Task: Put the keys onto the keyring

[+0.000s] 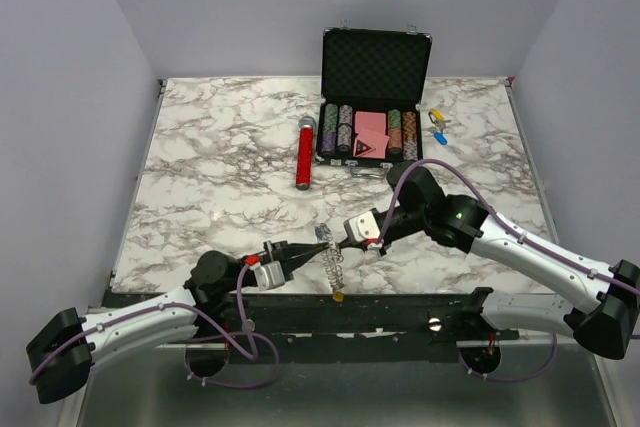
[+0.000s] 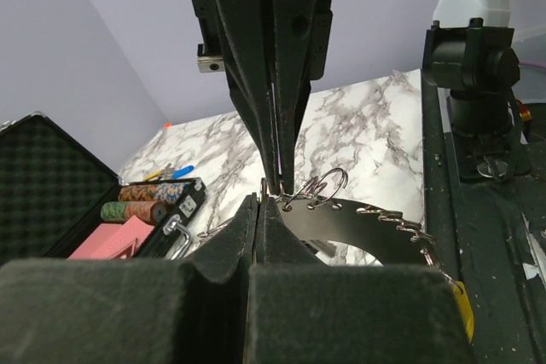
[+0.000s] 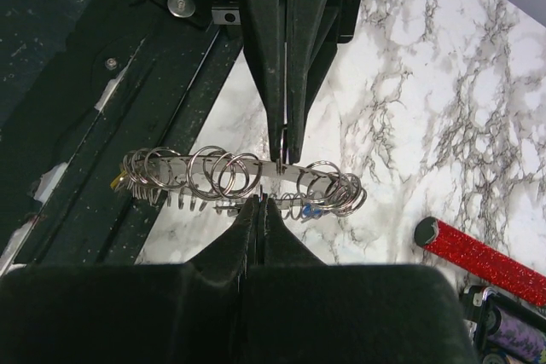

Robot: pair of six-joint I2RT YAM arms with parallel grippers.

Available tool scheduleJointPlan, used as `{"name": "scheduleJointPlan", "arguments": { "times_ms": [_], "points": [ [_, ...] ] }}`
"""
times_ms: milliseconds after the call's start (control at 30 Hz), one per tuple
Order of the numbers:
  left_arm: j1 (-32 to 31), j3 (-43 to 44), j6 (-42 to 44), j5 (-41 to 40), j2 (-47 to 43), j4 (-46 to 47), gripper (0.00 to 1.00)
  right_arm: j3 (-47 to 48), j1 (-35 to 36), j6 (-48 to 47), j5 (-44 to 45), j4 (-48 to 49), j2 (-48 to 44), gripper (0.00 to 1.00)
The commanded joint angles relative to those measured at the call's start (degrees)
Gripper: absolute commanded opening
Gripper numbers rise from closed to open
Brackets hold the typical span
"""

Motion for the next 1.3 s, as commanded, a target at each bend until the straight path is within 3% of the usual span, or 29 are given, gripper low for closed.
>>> {"name": "scheduleJointPlan", "arguments": {
  "times_ms": [0,1267],
  "points": [
    [0.2,-2.5,0.9,-1.6,-2.1,-0.6,0.0,-0.1,0.4,1.1,1.1,-0.5,-0.9,0.0],
    [0.2,-2.2,0.9,-0.8,-0.9,-0.8,0.0,0.2,0.3,1.9,1.1,0.7,-0.5,0.0]
  ]
}}
